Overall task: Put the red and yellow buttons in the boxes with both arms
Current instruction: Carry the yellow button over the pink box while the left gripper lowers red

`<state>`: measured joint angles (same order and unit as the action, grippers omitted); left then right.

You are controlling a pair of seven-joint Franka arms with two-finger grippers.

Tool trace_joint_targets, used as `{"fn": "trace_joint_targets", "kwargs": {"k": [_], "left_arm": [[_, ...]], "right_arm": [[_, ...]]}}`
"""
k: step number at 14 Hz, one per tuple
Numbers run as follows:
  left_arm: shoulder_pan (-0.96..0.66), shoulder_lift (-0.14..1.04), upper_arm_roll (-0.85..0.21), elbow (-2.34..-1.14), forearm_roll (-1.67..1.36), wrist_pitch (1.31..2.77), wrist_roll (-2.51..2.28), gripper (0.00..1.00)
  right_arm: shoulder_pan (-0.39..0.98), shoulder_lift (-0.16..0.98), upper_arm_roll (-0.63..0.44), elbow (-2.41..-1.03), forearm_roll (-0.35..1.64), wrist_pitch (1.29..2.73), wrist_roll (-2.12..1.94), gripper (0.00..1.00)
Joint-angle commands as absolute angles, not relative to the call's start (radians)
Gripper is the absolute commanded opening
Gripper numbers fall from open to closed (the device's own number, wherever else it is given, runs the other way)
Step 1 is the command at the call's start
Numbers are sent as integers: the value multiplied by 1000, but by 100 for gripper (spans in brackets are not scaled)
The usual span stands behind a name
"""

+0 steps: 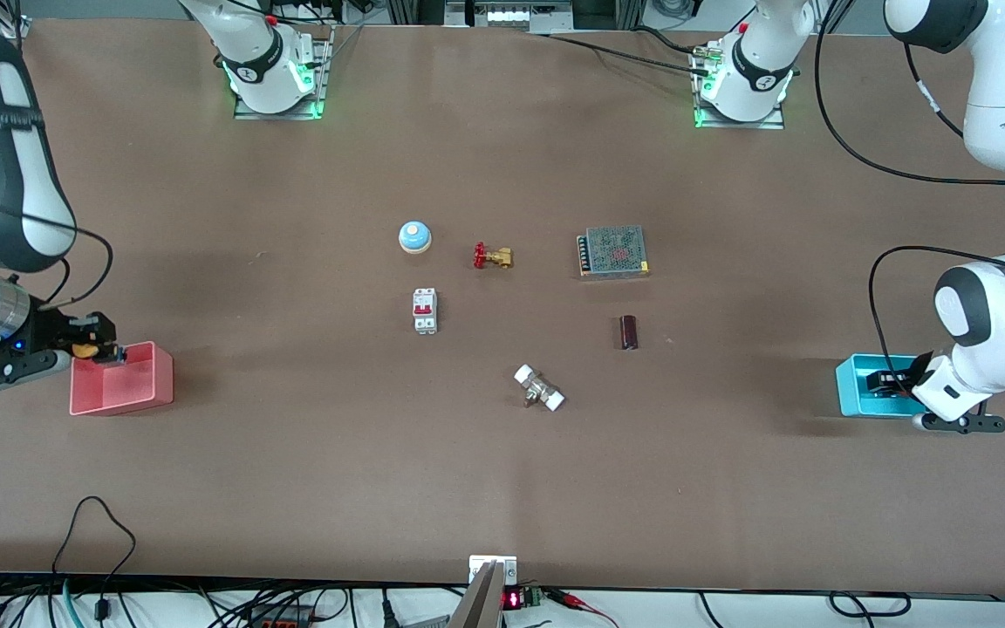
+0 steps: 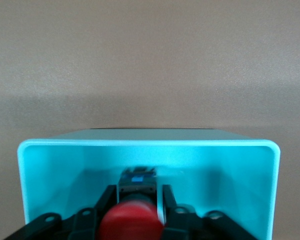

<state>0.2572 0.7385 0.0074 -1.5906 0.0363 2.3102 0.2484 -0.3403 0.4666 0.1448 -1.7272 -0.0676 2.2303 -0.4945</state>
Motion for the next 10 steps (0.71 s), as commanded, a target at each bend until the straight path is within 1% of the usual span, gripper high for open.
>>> {"fn": "trace_joint_targets", "kwargs": {"k": [1,3,5,10], "left_arm": [[270,742,-3,-1571,20,2306,268,100],[276,733,-3,-1568,20,2296,310,100],[287,700,-5,-1566,20,2274,333,100],[275,589,-14,-1551,20,2074,319,100]], "right_arm": [[-341,506,135,-1697,-51,2270,-520,36],[-341,525,133,-1697,-52,2308,-523,36],[-341,552,118,-1697,-51,2353,-522,36],[-341,600,112,-1698,-49,2423,-520,38]]}}
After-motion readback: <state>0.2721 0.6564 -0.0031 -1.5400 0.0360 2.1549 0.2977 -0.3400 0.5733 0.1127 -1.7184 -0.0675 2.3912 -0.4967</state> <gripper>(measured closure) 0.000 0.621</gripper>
